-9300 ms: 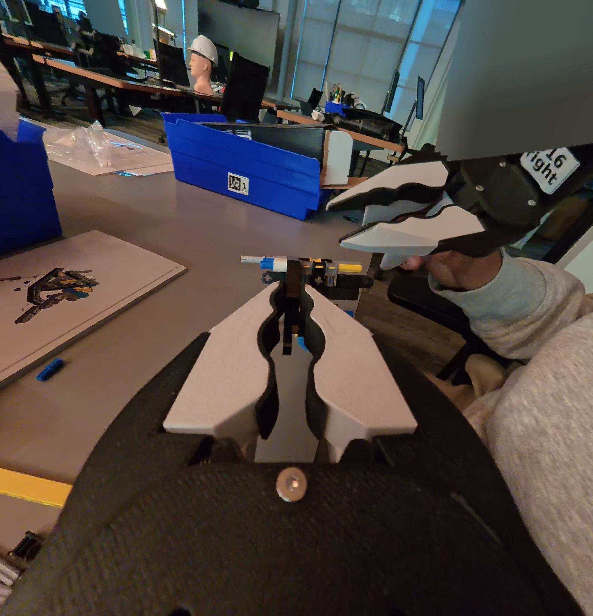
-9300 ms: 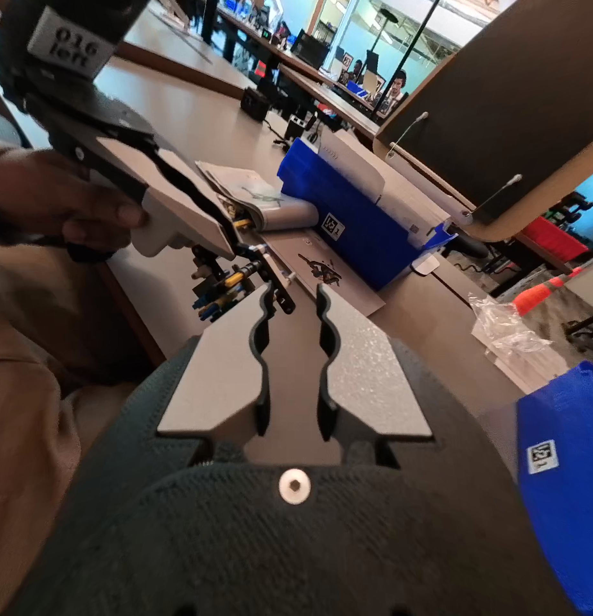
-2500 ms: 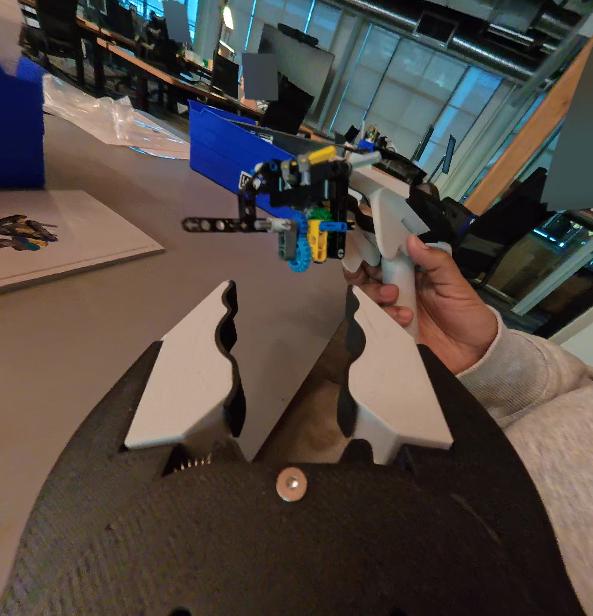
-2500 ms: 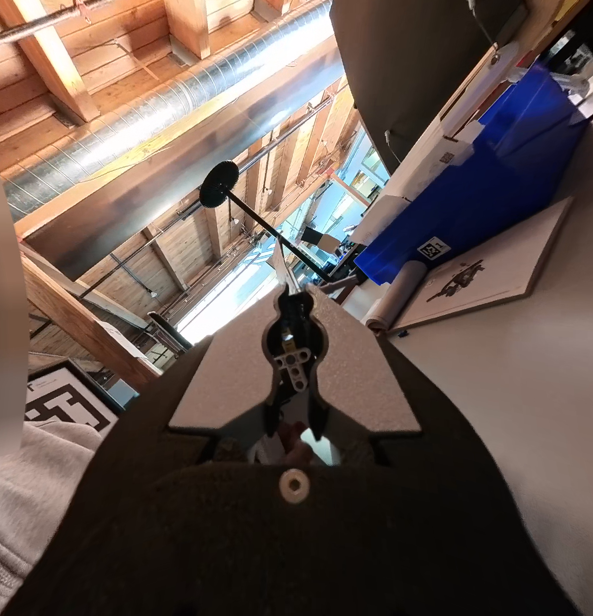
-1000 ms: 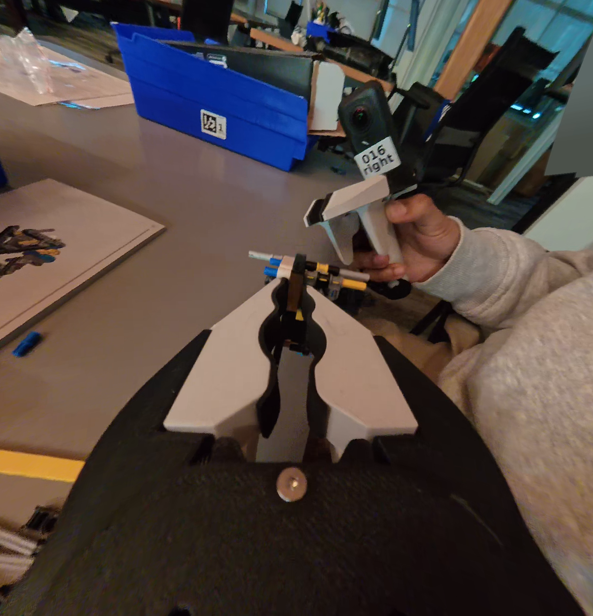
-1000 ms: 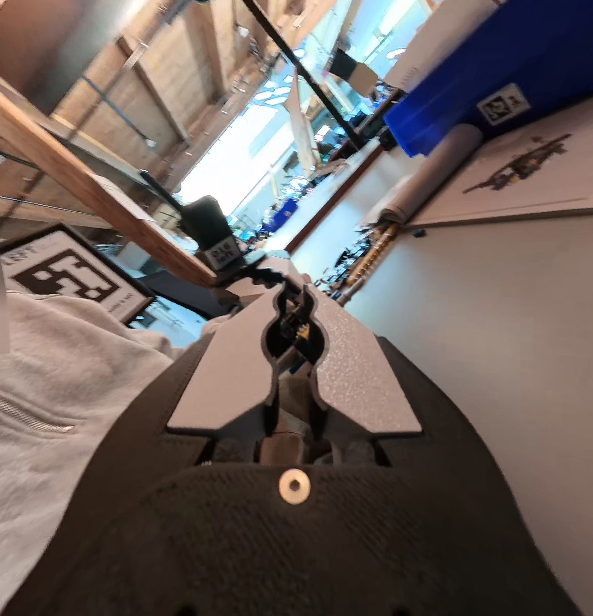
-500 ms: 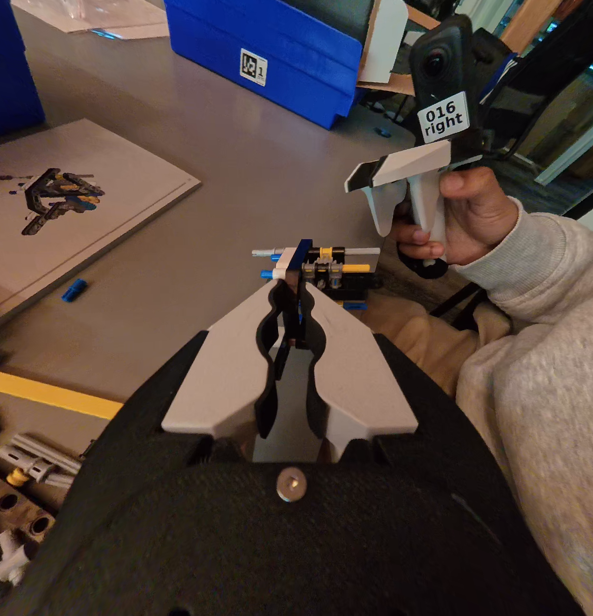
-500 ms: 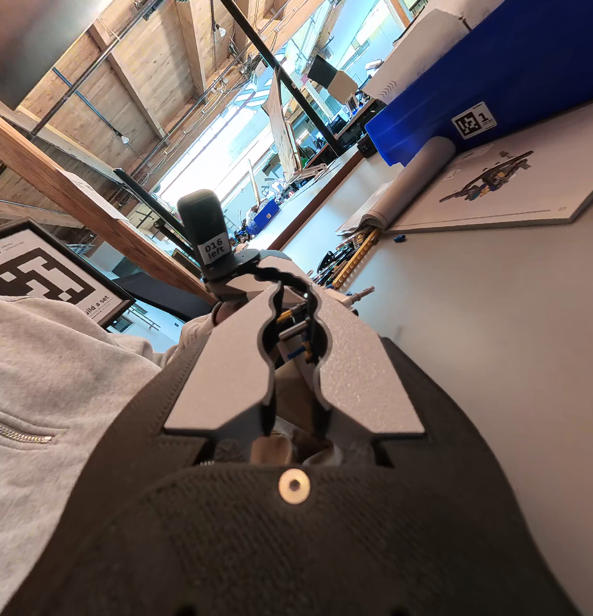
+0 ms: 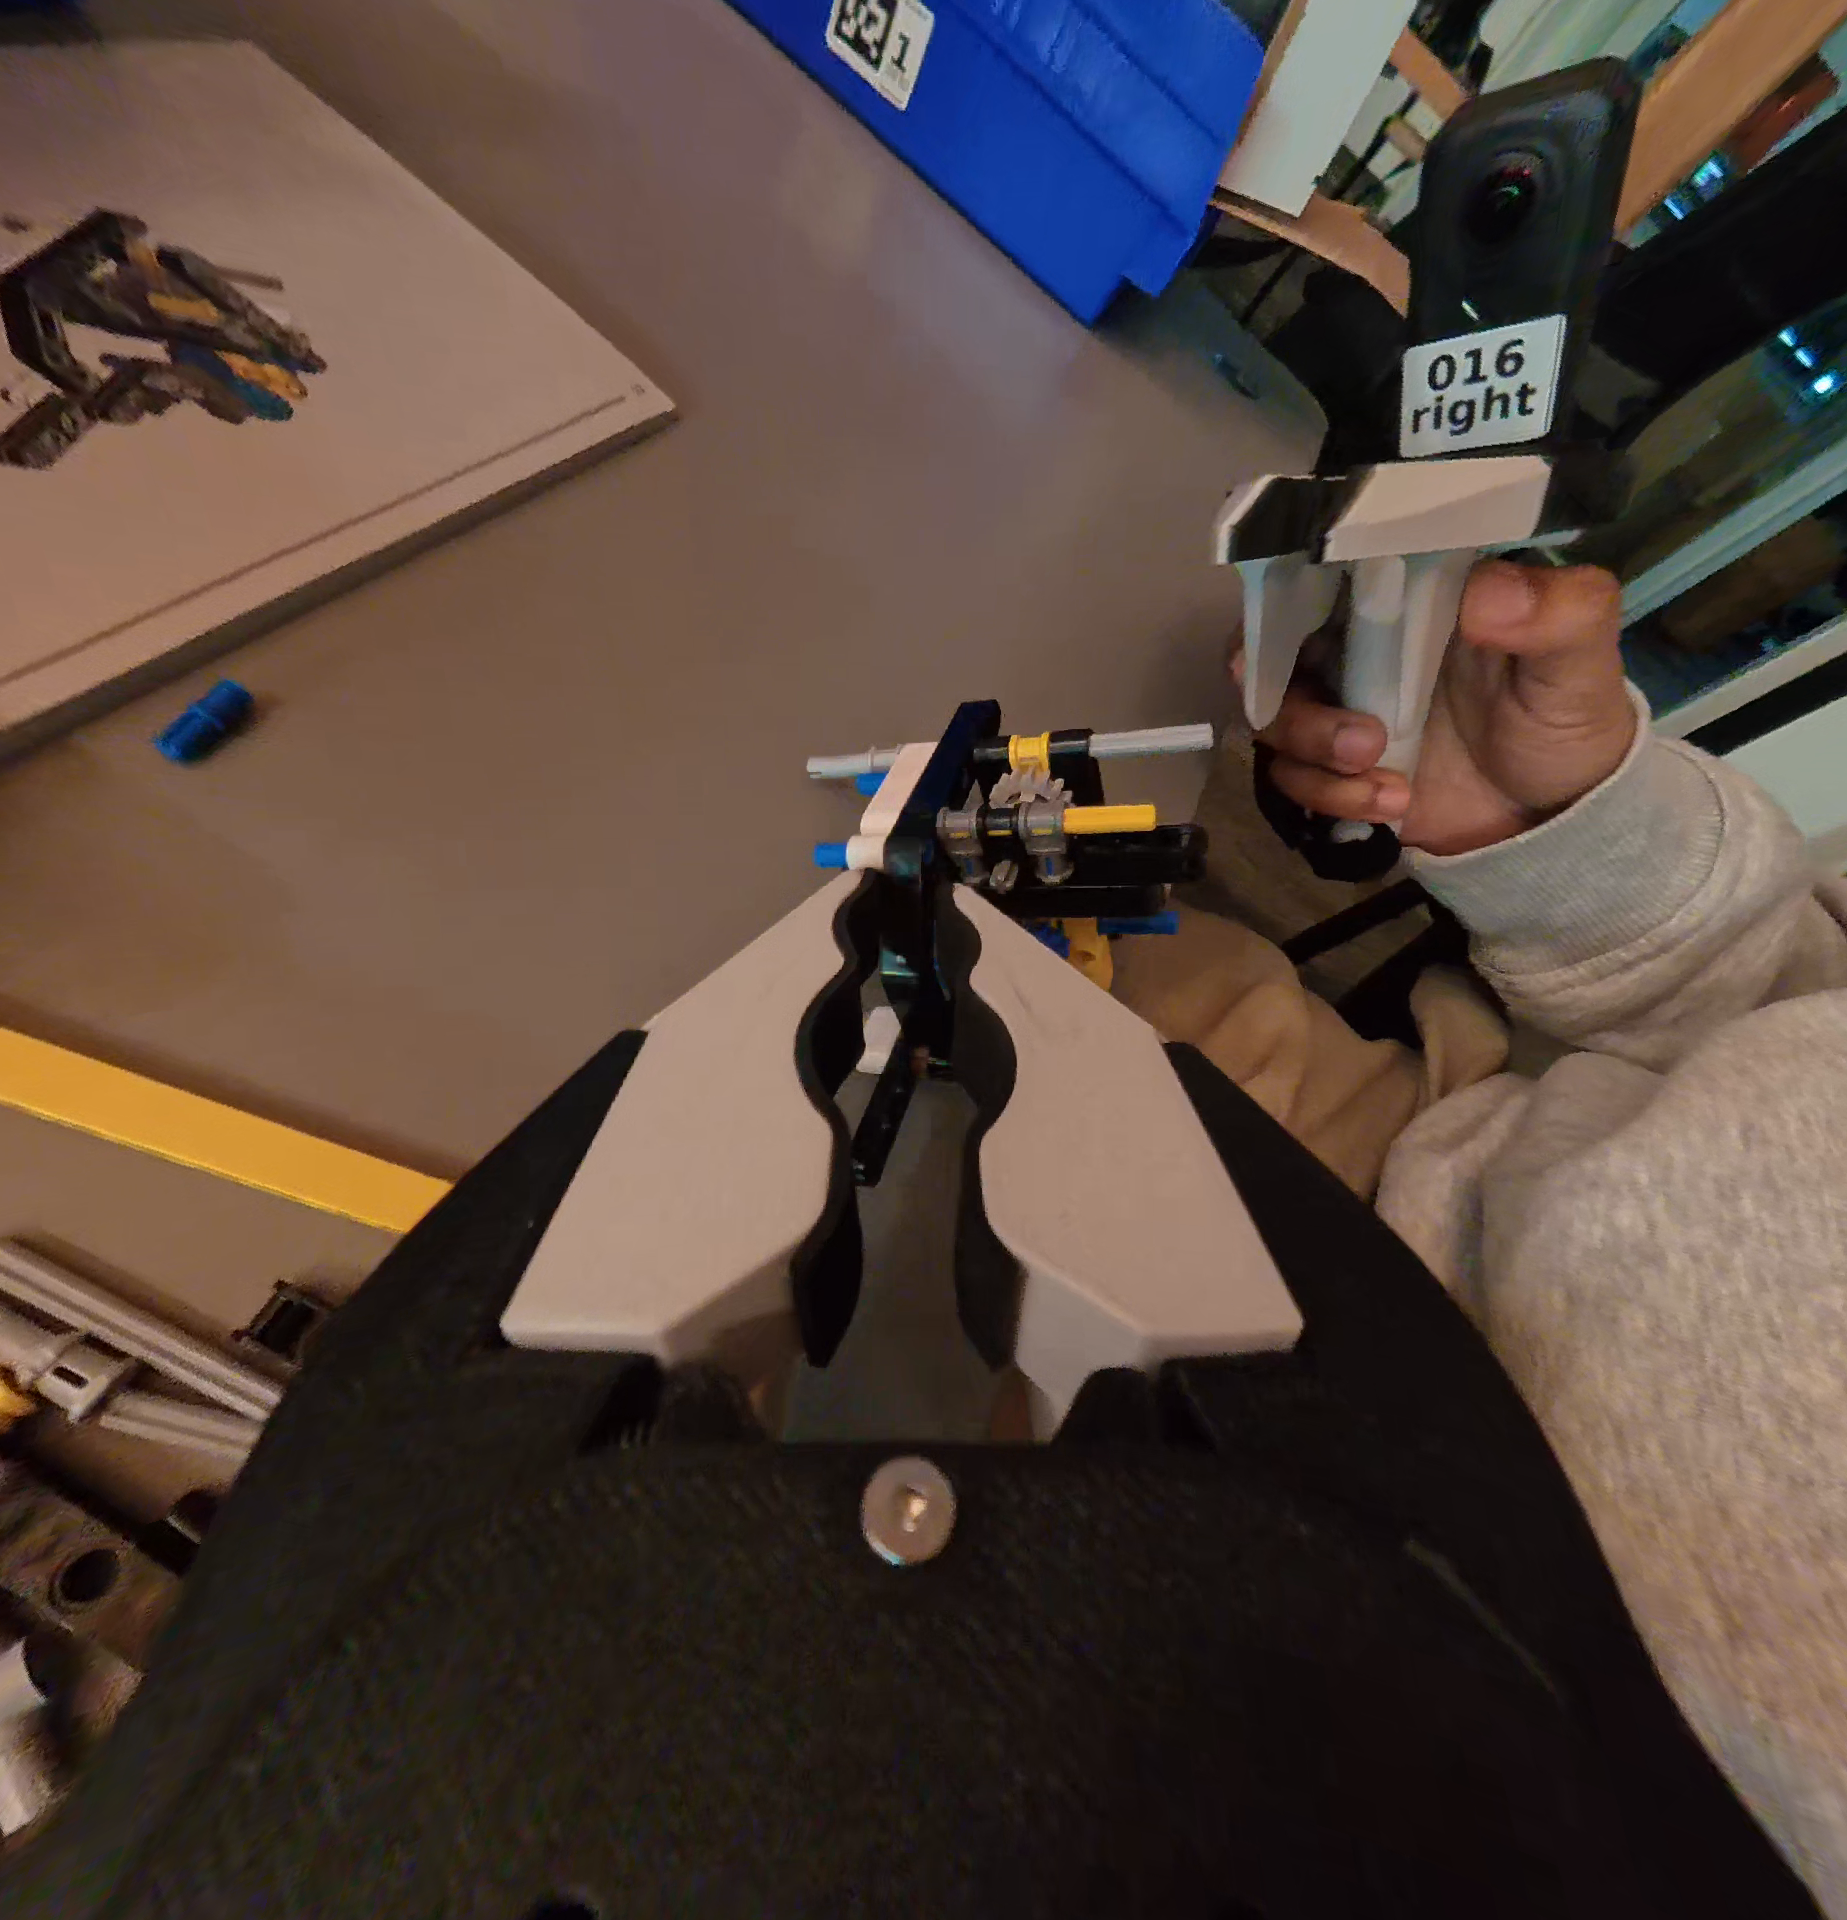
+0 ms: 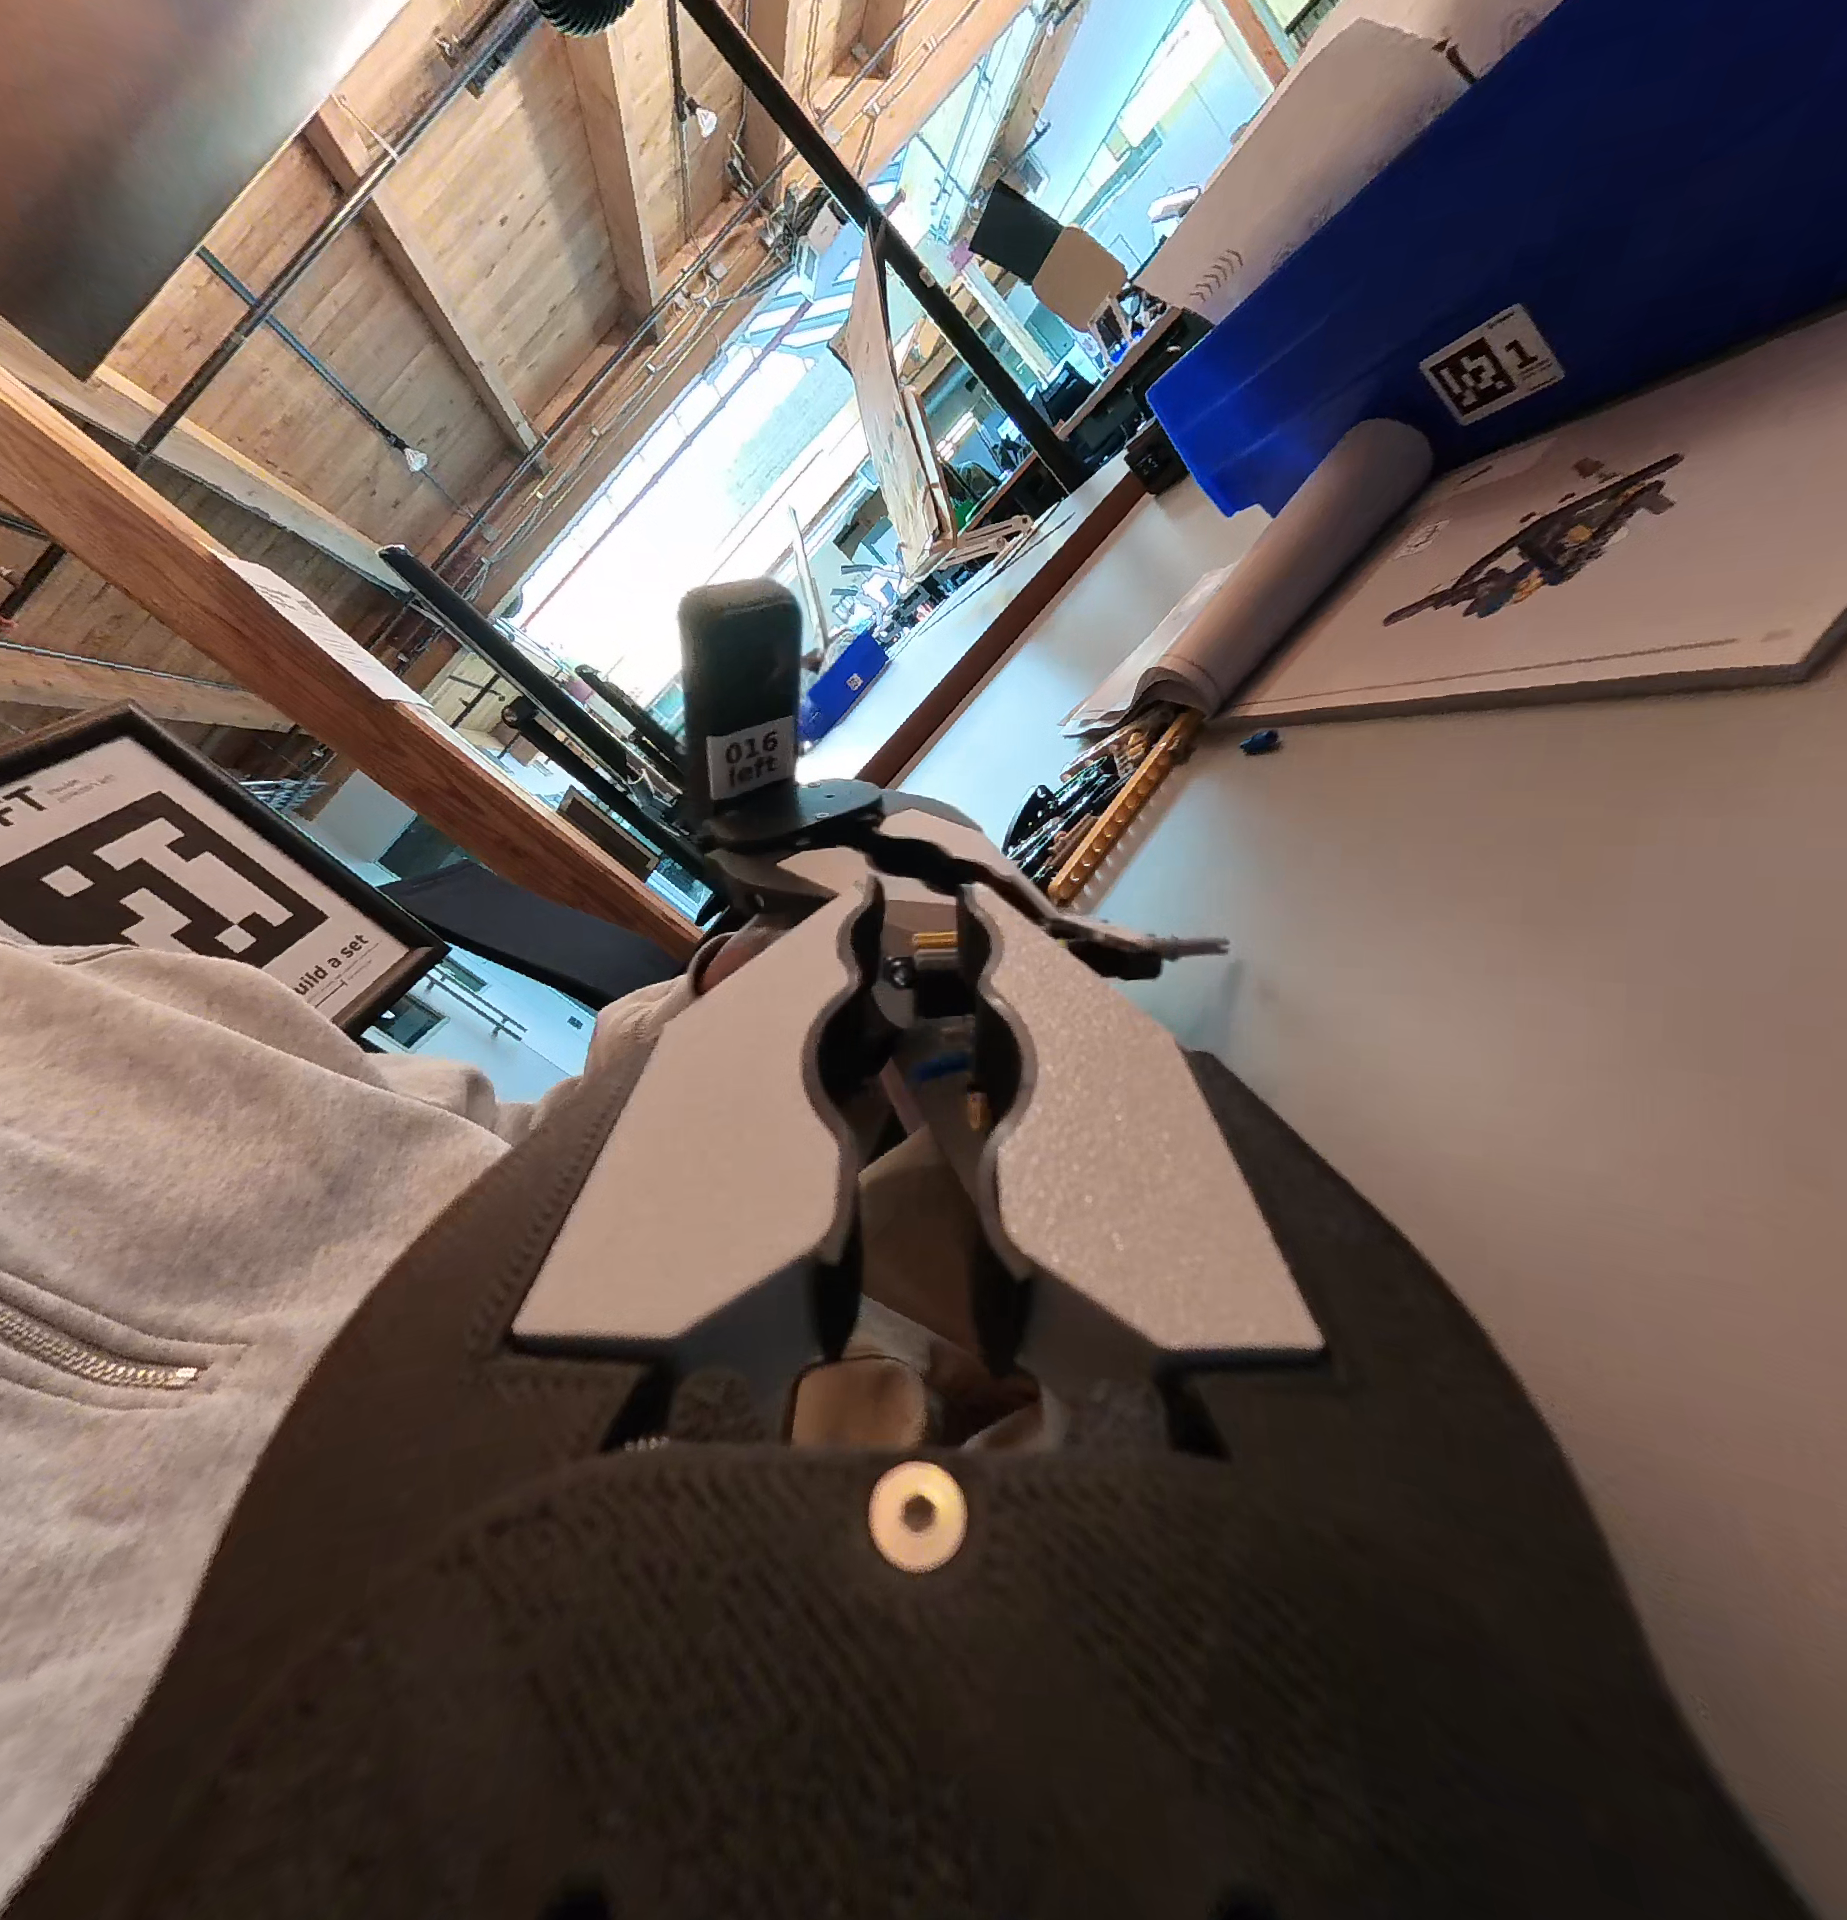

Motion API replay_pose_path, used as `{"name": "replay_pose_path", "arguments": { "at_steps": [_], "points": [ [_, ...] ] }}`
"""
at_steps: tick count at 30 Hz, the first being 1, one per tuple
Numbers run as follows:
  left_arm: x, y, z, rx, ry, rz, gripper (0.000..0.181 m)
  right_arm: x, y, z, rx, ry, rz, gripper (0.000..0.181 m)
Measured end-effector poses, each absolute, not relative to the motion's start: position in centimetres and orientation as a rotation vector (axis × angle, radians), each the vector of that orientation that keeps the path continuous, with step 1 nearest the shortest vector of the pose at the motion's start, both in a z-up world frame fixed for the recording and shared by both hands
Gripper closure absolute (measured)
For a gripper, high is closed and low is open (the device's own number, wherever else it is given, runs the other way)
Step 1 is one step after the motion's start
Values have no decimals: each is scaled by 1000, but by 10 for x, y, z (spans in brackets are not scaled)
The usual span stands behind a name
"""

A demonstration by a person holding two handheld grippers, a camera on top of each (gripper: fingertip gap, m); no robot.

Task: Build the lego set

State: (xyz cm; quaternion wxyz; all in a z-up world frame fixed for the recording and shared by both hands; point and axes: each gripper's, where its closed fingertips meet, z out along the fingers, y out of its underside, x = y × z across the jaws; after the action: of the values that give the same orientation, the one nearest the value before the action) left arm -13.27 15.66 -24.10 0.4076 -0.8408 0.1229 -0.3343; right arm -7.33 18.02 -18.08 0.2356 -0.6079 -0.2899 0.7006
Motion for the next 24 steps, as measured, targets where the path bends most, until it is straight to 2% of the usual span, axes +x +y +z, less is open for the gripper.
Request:
{"name": "replay_pose_path", "arguments": {
  "at_steps": [8, 15, 24],
  "points": [
    [-134, 158, -243, -2139, 275, -897, 171, -72, 182, -180, -1667, -781, 1935, 170],
    [-136, 158, -241, -2126, 259, -903, 160, -72, 183, -180, -1669, -774, 1939, 170],
    [-137, 159, -238, -2103, 244, -921, 159, -72, 185, -184, -1685, -779, 1911, 169]
  ]
}}
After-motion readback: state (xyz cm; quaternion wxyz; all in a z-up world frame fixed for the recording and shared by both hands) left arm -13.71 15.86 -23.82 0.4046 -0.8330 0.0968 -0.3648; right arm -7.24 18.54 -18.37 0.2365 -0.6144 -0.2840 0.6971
